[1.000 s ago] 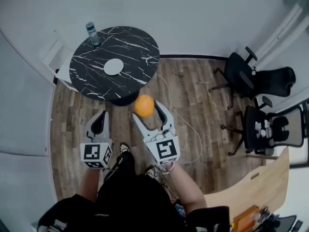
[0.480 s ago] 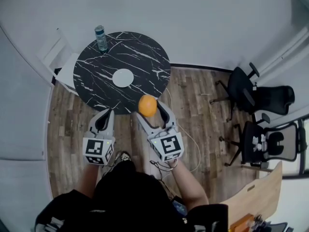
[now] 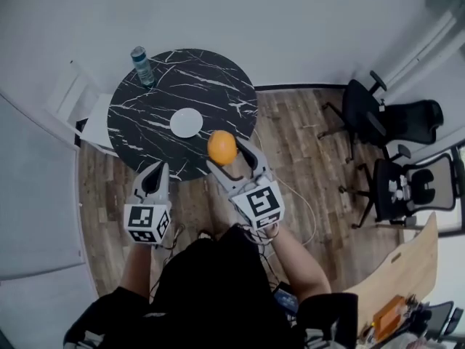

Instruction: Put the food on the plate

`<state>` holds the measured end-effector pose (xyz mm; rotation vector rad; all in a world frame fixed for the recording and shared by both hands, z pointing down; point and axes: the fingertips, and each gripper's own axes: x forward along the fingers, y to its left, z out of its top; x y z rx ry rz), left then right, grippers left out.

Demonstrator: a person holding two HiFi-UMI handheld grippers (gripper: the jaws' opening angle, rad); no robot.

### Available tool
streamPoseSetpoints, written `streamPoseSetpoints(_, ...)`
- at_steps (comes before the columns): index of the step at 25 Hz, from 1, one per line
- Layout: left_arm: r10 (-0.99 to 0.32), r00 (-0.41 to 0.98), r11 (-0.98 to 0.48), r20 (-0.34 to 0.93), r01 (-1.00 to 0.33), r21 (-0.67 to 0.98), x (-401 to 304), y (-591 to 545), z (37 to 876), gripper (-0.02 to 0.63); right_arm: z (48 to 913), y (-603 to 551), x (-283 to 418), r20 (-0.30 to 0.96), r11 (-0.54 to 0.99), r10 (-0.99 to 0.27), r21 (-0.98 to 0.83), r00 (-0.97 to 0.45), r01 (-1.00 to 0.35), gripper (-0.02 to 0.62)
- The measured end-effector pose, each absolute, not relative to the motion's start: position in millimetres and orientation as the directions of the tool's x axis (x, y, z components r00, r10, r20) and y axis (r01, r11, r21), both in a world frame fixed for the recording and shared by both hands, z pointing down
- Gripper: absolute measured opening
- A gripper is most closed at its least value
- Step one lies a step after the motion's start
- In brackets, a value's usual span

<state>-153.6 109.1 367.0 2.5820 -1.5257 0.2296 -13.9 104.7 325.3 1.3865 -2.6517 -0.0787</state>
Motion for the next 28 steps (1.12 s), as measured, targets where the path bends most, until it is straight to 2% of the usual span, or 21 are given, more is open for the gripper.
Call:
streamPoseSetpoints(8,-0.826,0.515,-0.505,0.232,-0.857,0.104,-142.4,68.5,395.8,0.0,366.6,58.8,-6.6,0.191,0.599,-0.797,0.121,-0.574,-0.791,0.302)
streamPoseSetpoints(12,-0.828,0.531,-0.503,0.181,-0.845,0.181,-143.0,38.0,392.5,0.0,385.8,23.5,-14.6,0.242,0.652,-0.754,0.172,-0.61,-0.738,0.302)
streamPoseSetpoints(17,-0.825,0.5,-0.477,0.263,-0.866,0.15,-143.8,-11.2,407.7,0.0,404.9,-25.5,-32.4,0.289,0.728,-0.684,0.216,-0.67,-0.651,0.302)
streamPoseSetpoints(28,-0.773,0.5,-0.387,0.39,-0.859,0.334,-127.0,-88.7,460.3,0.0,482.3,-116.8,-61.1,0.408,0.87,-0.492,0.247,-0.769,-0.426,0.302)
